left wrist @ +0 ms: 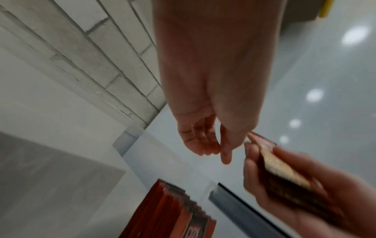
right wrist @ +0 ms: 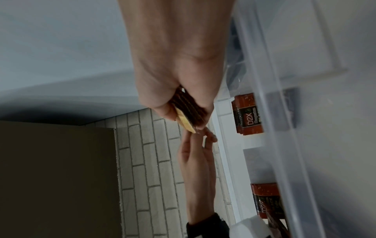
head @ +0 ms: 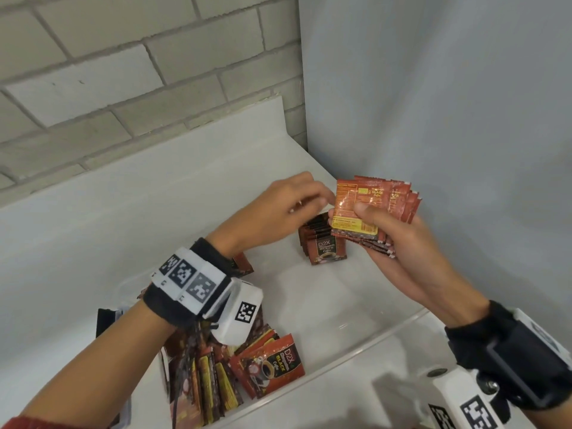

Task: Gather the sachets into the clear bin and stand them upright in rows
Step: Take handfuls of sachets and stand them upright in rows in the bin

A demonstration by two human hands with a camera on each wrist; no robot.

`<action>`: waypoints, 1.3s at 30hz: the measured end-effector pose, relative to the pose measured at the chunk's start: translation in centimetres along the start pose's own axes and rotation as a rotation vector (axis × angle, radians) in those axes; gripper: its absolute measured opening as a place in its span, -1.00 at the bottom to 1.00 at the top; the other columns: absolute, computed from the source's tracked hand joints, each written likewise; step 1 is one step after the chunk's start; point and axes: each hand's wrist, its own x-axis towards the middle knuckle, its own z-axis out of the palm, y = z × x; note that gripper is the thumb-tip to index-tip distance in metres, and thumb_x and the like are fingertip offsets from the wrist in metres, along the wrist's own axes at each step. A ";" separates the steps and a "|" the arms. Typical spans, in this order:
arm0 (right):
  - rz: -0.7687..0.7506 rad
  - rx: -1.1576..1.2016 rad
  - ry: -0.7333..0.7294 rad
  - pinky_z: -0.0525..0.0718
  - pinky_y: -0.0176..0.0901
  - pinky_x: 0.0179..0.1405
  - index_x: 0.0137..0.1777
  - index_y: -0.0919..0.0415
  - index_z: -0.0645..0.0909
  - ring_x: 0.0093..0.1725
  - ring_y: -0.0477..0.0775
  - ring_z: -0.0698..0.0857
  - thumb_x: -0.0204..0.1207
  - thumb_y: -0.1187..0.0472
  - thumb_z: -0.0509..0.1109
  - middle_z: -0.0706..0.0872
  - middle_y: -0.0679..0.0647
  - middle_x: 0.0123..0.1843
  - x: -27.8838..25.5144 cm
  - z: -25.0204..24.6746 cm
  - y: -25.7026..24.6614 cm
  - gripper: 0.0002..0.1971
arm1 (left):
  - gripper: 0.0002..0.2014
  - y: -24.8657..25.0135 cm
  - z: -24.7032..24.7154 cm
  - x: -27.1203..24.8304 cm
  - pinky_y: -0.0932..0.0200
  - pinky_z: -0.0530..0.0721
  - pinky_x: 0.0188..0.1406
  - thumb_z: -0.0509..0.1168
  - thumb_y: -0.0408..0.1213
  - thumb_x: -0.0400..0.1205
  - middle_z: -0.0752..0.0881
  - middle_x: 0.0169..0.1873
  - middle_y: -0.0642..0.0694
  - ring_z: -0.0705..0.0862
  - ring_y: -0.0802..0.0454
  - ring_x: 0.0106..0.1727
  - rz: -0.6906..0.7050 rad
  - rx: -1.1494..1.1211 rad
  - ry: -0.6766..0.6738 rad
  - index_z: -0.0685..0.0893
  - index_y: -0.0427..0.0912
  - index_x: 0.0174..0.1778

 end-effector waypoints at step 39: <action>0.037 -0.011 -0.135 0.76 -0.12 -0.13 0.25 0.17 0.58 -0.01 0.12 0.80 0.37 0.36 0.40 0.80 0.13 0.03 -0.1 0.1 -0.4 -0.58 | -0.79 3.1 -2.3 -2.1 0.10 0.74 0.04 0.34 -0.43 0.61 0.76 0.04 -0.09 0.75 -0.06 -0.05 -0.140 -0.570 -0.018 0.71 -0.22 0.15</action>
